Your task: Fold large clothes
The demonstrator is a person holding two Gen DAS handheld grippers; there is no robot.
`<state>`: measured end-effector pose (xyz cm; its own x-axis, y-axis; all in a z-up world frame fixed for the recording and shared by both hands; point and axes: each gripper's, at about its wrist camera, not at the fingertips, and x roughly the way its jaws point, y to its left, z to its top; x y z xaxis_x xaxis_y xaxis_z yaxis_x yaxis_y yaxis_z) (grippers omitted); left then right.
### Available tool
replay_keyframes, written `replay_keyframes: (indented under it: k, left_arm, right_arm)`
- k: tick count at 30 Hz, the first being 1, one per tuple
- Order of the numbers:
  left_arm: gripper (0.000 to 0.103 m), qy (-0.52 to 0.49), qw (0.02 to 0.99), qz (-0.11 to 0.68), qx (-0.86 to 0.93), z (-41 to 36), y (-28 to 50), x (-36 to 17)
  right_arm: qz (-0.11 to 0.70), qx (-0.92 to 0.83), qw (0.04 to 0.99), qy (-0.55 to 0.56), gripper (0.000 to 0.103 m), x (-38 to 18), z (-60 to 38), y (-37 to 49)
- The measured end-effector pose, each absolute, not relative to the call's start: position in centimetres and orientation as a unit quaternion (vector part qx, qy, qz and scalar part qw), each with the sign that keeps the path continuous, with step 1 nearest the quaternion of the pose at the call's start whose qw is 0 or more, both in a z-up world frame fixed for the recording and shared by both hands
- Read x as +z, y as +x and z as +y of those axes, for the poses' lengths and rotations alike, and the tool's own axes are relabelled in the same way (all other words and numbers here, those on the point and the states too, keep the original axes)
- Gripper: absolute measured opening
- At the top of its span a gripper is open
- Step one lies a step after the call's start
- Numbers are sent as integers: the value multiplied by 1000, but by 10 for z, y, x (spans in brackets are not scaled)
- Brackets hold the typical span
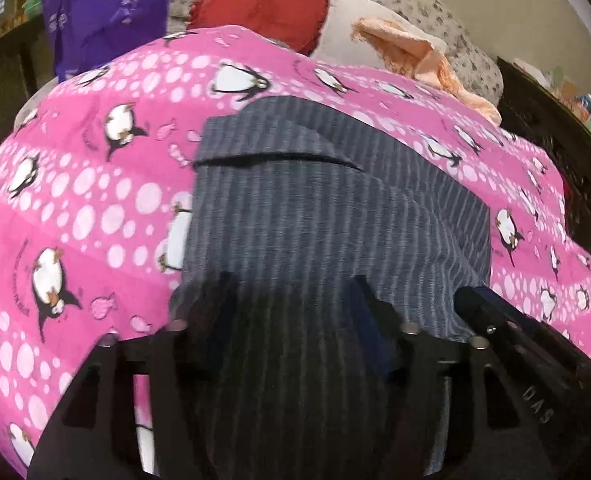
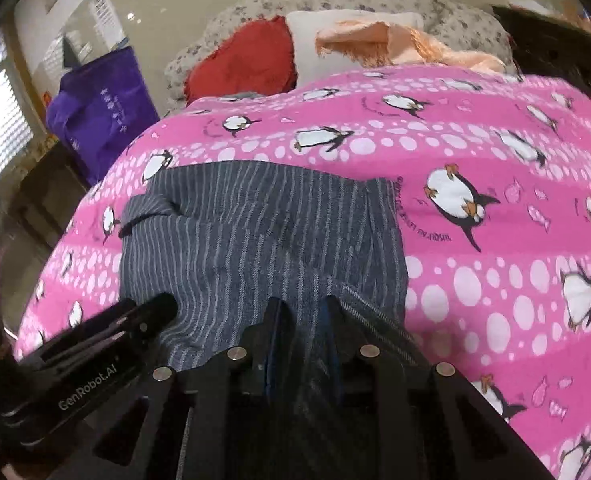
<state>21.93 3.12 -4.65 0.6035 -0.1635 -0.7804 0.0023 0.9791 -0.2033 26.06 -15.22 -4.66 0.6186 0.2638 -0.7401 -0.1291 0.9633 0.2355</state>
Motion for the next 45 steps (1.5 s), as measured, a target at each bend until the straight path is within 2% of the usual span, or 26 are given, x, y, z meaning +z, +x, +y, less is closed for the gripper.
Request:
replay_keyframes:
  k: [2,6,8,10,11,15,17,21,27,45]
  left_arm:
    - [78,-73,890,447,-51,23,222,-47]
    - [80,-79,888,449,-61,26,222,-45]
    - [86,-84,885,453,-73,27,225,-45]
    - [97,-97,881,454,-91,28,227,-45]
    - [98,-102,878,457,-97,28,228,-44]
    - [98,-71,892,441,-66,28,207,-21]
    - [98,-39,897,438,-46,29,180,-6]
    - [98,17,889,458,-26,29,121,1]
    - [98,6,873,486,-40,24,36,5]
    - [98,22,893,449,-39,-3,8,53]
  right_arm:
    - [423,111,895,82,20,-47,-152,261]
    - [431,124,889,87,25,-42,-154,257]
    - [428,124,891,88,25,-31,-159,247]
    - [416,101,901,67,25,-16,-166,228]
    - [411,91,906,52,26,-10,-169,219]
    - [367,55,928,-11,27,14,-186,163]
    - [347,53,936,-26,35,26,-198,131]
    - [392,80,916,-3,36,25,-224,85]
    - [428,74,901,-10,37,22,-234,39]
    - [396,67,916,-14,38,57,-235,17]
